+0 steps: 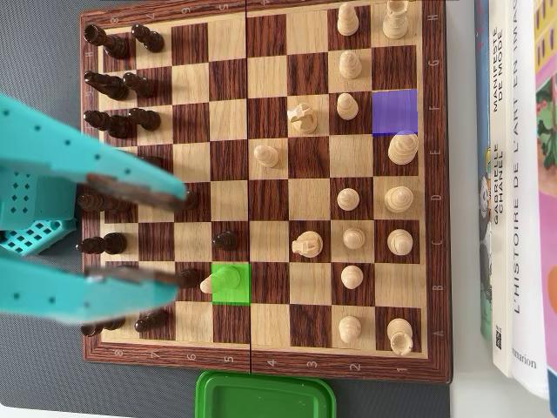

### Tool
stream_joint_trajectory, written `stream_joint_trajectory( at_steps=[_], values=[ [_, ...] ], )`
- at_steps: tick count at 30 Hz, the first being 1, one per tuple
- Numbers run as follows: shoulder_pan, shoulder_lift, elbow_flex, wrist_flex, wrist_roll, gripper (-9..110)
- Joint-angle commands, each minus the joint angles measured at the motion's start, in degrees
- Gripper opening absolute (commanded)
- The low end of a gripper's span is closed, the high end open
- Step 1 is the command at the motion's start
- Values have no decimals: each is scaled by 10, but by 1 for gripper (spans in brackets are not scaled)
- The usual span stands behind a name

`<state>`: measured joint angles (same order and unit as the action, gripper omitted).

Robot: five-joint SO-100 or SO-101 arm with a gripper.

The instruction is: Play chess

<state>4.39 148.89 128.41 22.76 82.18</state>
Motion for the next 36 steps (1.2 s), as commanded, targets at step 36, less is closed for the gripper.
stream_joint_trajectory(
  at_steps=[36],
  values=[
    [-57, 358, 425, -875, -3, 15]
  ],
)
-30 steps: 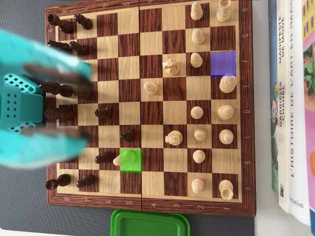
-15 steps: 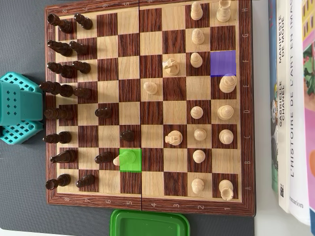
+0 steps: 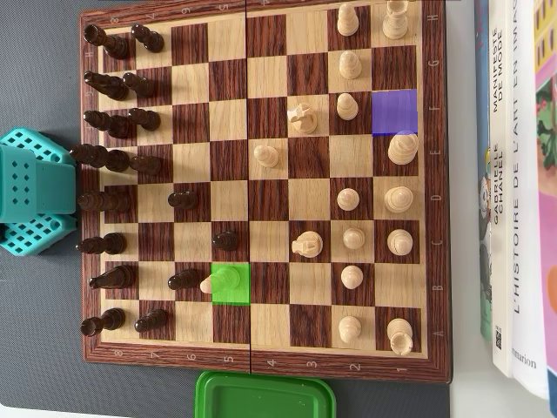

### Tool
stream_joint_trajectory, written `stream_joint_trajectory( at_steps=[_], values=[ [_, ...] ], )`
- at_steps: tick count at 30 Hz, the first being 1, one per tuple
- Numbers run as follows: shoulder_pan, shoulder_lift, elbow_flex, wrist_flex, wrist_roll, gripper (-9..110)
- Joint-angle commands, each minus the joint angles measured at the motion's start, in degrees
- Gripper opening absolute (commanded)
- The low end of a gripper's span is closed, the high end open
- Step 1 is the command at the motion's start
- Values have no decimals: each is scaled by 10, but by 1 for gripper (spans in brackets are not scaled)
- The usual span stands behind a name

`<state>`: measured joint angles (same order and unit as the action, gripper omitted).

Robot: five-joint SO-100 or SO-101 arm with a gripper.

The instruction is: Play chess

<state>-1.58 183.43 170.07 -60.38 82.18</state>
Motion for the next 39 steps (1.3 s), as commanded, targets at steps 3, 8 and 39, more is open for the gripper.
stream_joint_trajectory(
  at_steps=[3, 8, 39],
  values=[
    [3, 40, 40, -105, -4, 15],
    [4, 80, 77, -171, -4, 15],
    [-2, 84, 109, -430, 1, 15]
  ],
)
